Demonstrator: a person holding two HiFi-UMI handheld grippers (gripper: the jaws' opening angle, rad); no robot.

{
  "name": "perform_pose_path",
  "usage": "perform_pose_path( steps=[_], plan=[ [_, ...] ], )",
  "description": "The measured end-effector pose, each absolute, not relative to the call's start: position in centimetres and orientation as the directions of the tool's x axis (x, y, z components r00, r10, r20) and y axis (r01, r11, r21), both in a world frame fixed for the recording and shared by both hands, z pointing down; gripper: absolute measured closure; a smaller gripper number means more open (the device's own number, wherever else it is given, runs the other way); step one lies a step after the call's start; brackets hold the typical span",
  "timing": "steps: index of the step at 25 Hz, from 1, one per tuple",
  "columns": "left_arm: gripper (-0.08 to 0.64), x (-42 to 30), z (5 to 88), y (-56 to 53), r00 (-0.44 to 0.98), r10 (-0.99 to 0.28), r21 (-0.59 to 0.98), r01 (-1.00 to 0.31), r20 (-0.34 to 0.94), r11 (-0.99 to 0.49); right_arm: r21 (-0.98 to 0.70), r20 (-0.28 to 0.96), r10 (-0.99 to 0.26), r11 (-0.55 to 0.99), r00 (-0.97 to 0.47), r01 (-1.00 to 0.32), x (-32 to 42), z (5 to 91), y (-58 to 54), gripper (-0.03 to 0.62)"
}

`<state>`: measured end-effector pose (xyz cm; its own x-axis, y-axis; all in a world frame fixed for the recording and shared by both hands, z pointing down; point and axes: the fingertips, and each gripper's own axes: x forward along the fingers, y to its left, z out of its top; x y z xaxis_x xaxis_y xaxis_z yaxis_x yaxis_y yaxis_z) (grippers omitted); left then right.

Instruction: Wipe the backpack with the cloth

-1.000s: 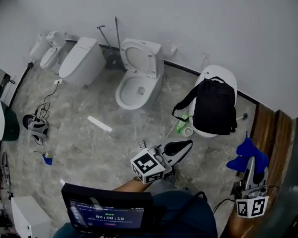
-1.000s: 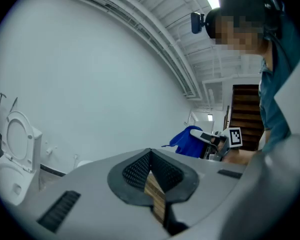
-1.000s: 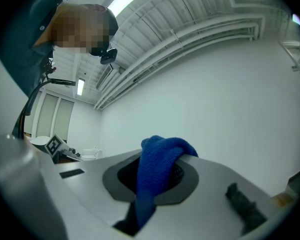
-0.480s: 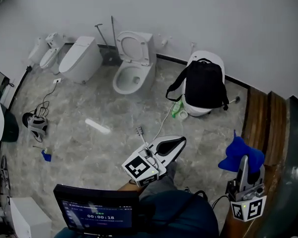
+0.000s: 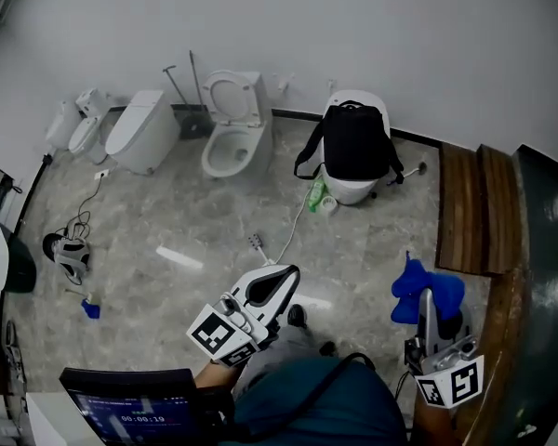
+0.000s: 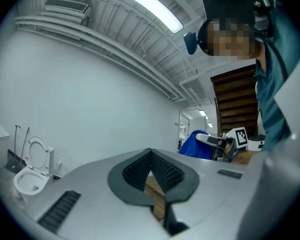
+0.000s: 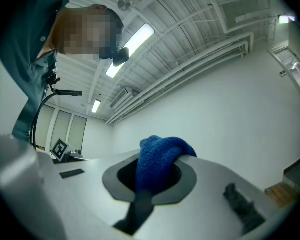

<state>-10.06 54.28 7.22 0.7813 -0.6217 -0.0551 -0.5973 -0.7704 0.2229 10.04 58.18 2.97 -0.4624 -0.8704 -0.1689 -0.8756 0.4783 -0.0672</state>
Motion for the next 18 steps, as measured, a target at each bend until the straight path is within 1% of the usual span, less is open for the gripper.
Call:
perform_pose_path(
  steps=[9,15,18],
  plan=[
    [0.557,-16.3,6.1,61.7,0.761,-0.645,0.221,-0.620,-0.065,-0.753,-0.087,-0.148,-0.878,0.471,-0.456,-0.878,4.9,2.5,65.7,0.575],
    [0.557,-20.9,6.9,65.6,0.797,-0.599,0.247,-0.566,-0.077,-0.786,-0.032,-0.117,-0.908,0.408,-0.402,-0.913,0.2,2.7,69.7,0.575],
    [0.557,-23.0,6.4,68.1,0.824,-0.554,0.242,-0.518,-0.115,-0.821,-0.011,-0.122,-0.921,0.373,-0.369,-0.928,-2.6,2.4,72.4,0.575]
  ],
)
